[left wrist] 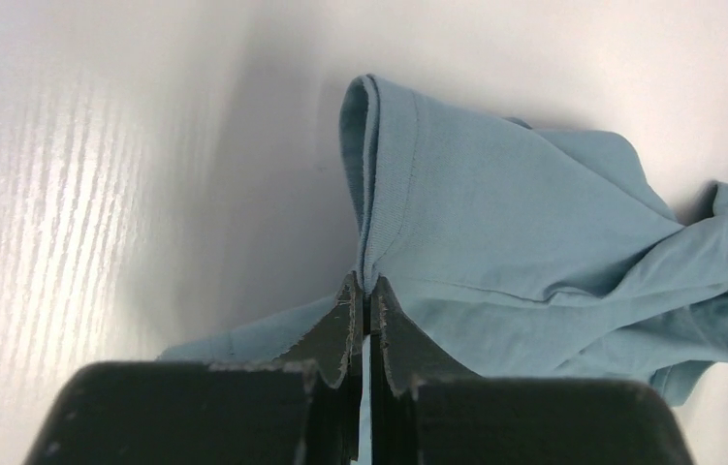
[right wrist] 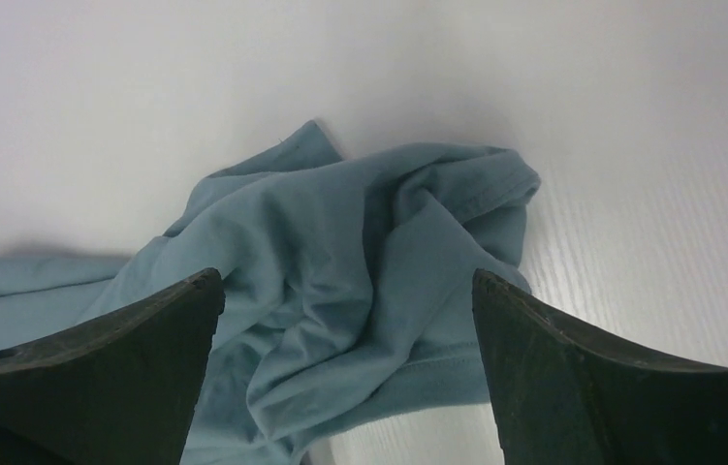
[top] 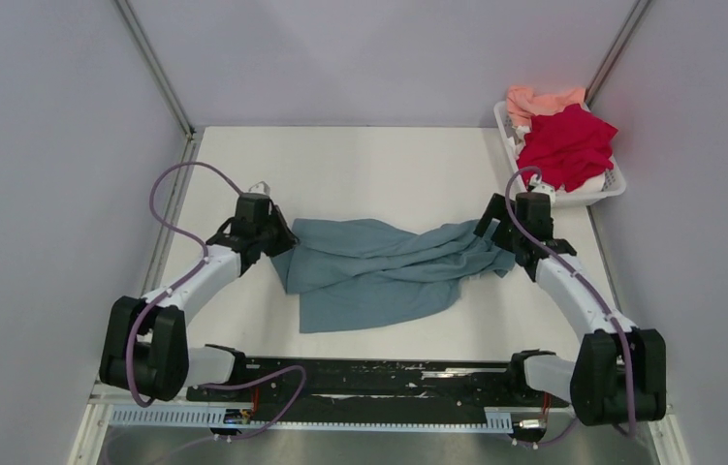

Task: Fold and stack the t-shirts
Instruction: Flatten out the tshirt

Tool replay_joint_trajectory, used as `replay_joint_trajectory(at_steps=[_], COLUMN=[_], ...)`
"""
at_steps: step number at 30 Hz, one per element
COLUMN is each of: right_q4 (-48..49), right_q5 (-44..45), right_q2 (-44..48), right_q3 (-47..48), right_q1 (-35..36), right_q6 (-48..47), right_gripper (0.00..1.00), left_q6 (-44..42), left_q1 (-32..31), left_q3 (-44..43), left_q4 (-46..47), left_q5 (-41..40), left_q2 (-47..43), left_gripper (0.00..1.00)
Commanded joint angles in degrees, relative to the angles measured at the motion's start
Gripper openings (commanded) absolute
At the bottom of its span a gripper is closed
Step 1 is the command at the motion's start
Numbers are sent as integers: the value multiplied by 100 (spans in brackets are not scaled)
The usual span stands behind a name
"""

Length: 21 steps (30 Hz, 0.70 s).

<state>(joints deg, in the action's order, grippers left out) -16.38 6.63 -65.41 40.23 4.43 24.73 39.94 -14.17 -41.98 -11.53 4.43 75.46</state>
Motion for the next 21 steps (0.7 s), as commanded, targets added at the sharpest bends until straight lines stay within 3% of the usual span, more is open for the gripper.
replay_joint_trajectory(at_steps=[1, 6, 8, 12, 14, 21], right_q4=[619, 764, 777, 720, 662, 550], right_q5=[-300, -260, -176, 483, 708, 307], right_q2=[-736, -1879, -2189, -2360, -2158, -293], right_q3=[581, 1090, 1246, 1400, 1453, 1542], right_q1=[174, 331, 431, 679, 744, 853], right_q6=[-257, -318, -264, -174, -150, -404], right_gripper=[96, 87, 78, 25, 10, 1], left_q6=[-126, -131, -144, -172, -160, -200], left_q1=[-13, -12, -7, -9, -12, -14], left_q3=[102, 143, 114, -23, -165, -594], left_q4=[167, 135, 86, -67, -204, -532], left_q5=[-380, -423, -504, -800, -988, -1301], left_q2=[-415, -491, -470, -442, -487, -1440], left_gripper=[0, 0, 0, 0, 0, 0])
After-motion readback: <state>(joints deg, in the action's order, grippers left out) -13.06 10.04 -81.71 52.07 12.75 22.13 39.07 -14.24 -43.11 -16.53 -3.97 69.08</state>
